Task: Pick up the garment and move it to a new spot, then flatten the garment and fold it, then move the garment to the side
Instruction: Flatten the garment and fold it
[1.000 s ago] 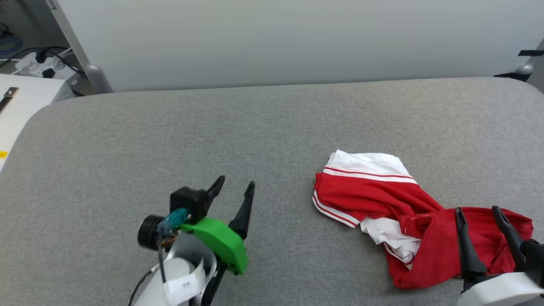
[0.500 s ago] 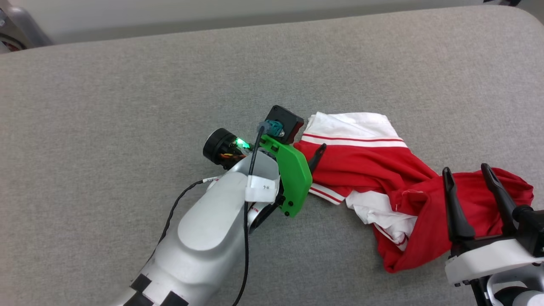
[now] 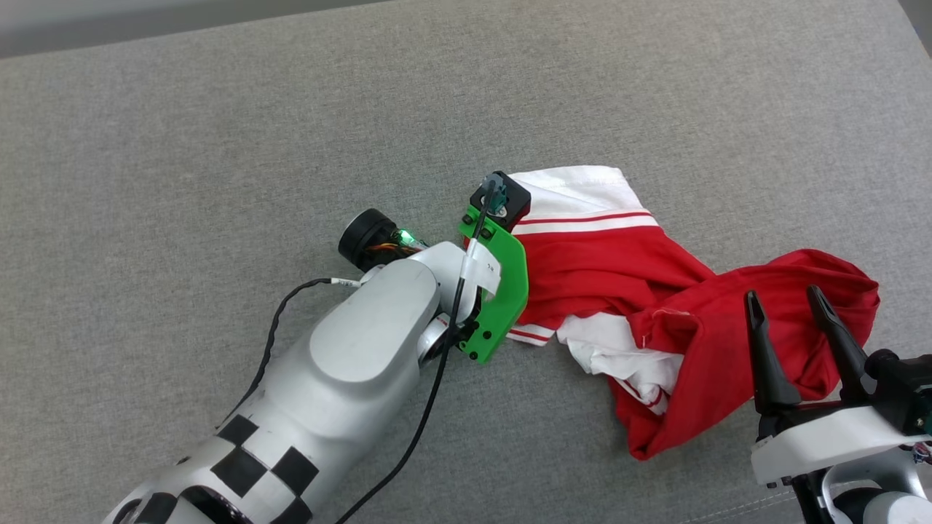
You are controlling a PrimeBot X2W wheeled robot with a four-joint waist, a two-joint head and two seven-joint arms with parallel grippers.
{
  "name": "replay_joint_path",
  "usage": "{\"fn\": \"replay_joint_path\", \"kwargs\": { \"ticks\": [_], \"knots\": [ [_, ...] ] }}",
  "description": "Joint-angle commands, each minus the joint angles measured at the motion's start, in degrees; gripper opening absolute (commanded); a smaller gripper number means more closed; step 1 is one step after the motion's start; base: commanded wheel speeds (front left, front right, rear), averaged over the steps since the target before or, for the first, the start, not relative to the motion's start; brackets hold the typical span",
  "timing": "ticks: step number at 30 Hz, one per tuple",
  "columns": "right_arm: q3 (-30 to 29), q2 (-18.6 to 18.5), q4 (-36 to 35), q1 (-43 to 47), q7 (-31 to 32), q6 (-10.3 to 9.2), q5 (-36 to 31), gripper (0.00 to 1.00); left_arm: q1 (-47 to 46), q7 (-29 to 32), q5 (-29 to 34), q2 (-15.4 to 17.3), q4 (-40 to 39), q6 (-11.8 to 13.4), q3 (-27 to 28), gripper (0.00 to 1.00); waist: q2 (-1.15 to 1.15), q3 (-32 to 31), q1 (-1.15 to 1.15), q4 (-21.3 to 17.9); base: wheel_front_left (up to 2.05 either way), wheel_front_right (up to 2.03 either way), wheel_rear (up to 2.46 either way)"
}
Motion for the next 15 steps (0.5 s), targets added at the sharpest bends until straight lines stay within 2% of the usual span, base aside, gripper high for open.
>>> {"fn": "replay_joint_path", "kwargs": {
  "ticks": [1, 6, 10, 15],
  "knots": [
    [0.04, 0.08, 0.28, -1.23, -0.56, -0.04, 0.74, 1.00, 3.16, 0.15, -0.67, 1.00, 2.02, -0.18, -2.05, 0.00, 0.00, -0.19, 0.00, 0.19, 0.00, 0.00, 0.00],
    [-0.50, 0.10, 0.78, -1.16, -0.27, -0.04, 1.54, 1.00, 1.81, -8.36, -0.97, 3.53, 0.58, 0.15, -0.24, 0.00, 0.00, -2.01, 0.00, 1.36, 0.00, 0.00, 0.00],
    [-1.65, 0.11, 0.67, -0.37, 0.24, -0.04, 1.67, 1.00, 2.10, -14.63, -0.84, 6.55, -2.13, 2.35, 2.50, 0.00, 0.00, -4.22, 0.00, 2.90, 0.00, 0.00, 0.00],
    [-2.93, 0.11, 0.26, 0.90, 1.20, -0.04, 1.84, 1.00, 5.75, -17.78, -1.67, 11.50, -8.39, 5.29, 5.35, 0.00, 0.00, -6.82, 0.00, 5.48, 0.00, 0.00, 0.00]
  ]
}}
